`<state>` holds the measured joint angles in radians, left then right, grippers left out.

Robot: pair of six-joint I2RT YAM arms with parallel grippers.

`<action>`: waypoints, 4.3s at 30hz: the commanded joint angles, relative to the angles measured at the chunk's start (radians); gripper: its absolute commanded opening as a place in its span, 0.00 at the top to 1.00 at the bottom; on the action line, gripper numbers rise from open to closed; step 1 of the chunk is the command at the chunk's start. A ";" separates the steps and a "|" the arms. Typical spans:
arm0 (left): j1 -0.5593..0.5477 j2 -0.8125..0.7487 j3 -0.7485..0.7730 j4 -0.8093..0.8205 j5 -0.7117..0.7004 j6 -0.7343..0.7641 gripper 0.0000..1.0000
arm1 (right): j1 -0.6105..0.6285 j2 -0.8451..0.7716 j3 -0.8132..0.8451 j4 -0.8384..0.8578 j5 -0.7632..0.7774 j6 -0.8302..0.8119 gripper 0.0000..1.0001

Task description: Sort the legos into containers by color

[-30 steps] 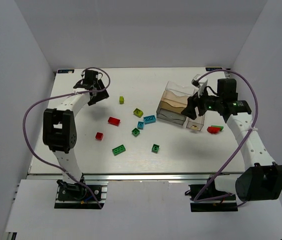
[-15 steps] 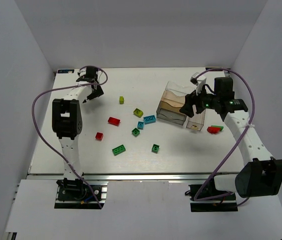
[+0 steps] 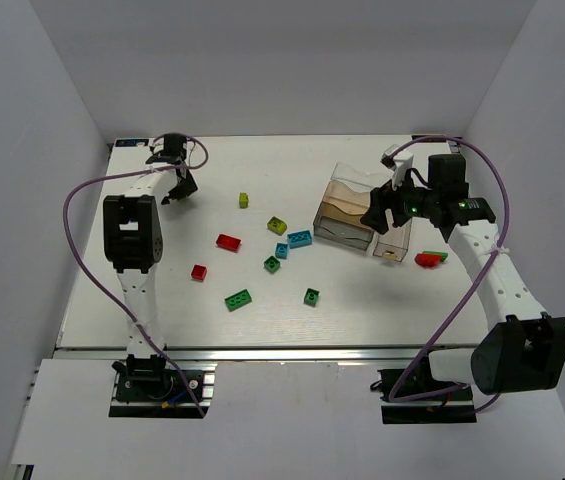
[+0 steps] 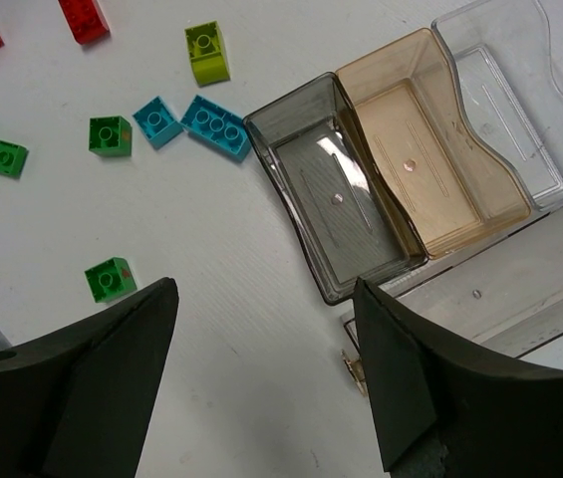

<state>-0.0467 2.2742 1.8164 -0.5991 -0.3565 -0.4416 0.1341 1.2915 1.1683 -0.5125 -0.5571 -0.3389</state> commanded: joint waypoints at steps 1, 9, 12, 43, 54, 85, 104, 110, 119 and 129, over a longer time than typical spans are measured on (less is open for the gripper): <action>0.010 0.015 0.047 0.031 0.043 0.009 0.36 | 0.005 0.009 0.011 0.029 0.008 0.005 0.24; 0.001 -0.011 0.029 0.055 0.132 0.003 0.84 | 0.004 0.008 0.002 0.028 0.005 -0.006 0.28; -0.022 -0.079 -0.041 0.122 0.224 0.001 0.97 | 0.006 -0.003 -0.004 0.026 -0.012 -0.018 0.34; -0.521 0.168 0.399 0.650 0.791 -0.310 1.00 | 0.002 -0.093 -0.085 0.190 0.244 0.253 0.84; -0.559 0.261 0.454 0.696 0.565 -0.270 0.96 | -0.004 -0.129 -0.139 0.204 0.240 0.268 0.83; -0.568 0.266 0.483 0.657 0.562 -0.276 0.40 | -0.022 -0.120 -0.122 0.166 0.110 0.145 0.69; -0.367 -0.968 -0.630 0.285 0.320 -0.158 0.21 | 0.336 0.345 0.186 0.221 0.190 0.026 0.41; -0.367 -1.302 -0.890 0.154 0.246 -0.265 0.17 | 0.475 0.632 0.441 0.163 0.321 0.150 0.30; -0.367 -1.565 -1.057 0.055 0.229 -0.362 0.17 | 0.518 0.890 0.610 0.167 0.433 0.163 0.23; -0.367 -1.550 -1.086 0.082 0.255 -0.379 0.16 | 0.527 0.970 0.631 0.170 0.427 0.132 0.36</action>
<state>-0.4141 0.7170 0.7391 -0.5259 -0.1120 -0.8127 0.6514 2.2513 1.7569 -0.3500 -0.1360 -0.1959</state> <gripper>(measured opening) 0.835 0.664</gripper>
